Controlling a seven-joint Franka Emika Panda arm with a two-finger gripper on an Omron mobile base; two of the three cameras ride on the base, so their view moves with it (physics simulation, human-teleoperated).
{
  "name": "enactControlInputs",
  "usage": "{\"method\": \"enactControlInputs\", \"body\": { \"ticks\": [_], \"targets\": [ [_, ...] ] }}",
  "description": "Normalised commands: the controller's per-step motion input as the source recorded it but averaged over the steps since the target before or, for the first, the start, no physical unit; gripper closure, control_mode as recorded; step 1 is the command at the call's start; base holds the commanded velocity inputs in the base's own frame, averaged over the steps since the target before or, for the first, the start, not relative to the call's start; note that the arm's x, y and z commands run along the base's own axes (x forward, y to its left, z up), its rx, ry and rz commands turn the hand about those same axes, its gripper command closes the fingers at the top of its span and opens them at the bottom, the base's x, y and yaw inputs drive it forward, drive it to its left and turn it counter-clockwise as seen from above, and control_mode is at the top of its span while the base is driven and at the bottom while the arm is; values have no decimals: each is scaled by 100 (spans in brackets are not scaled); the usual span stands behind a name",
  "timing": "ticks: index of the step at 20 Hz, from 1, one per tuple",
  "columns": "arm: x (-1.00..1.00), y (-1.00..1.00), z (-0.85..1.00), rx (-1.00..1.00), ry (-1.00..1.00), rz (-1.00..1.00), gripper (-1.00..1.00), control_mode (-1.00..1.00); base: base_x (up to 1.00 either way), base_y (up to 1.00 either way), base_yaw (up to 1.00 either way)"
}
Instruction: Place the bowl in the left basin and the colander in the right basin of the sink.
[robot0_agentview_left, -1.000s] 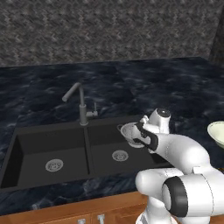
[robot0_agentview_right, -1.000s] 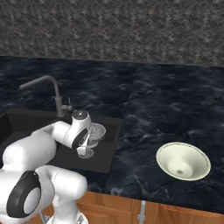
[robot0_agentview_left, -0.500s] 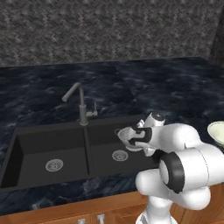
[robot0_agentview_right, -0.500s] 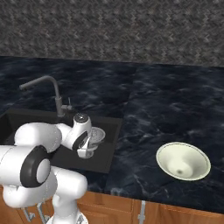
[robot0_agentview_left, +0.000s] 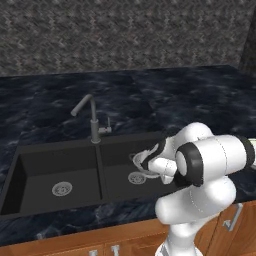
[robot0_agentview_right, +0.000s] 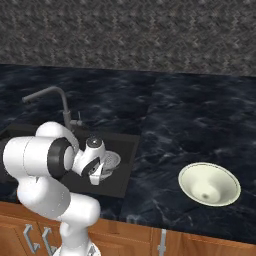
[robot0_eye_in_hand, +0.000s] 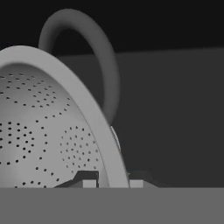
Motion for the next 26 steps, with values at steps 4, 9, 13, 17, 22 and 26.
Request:
{"method": "enactControlInputs", "body": {
  "ticks": [4,9,13,17,22,26],
  "targets": [
    [13,3,-40,0,0,0,100,-100,0,0,0],
    [11,4,-34,0,0,0,100,-100,0,0,0],
    [15,0,-36,0,0,0,100,-100,0,0,0],
    [18,0,-36,0,0,0,100,-100,0,0,0],
    [14,0,-37,0,0,0,100,-100,0,0,0],
    [9,0,-34,0,0,2,100,-100,0,0,0]
  ]
}}
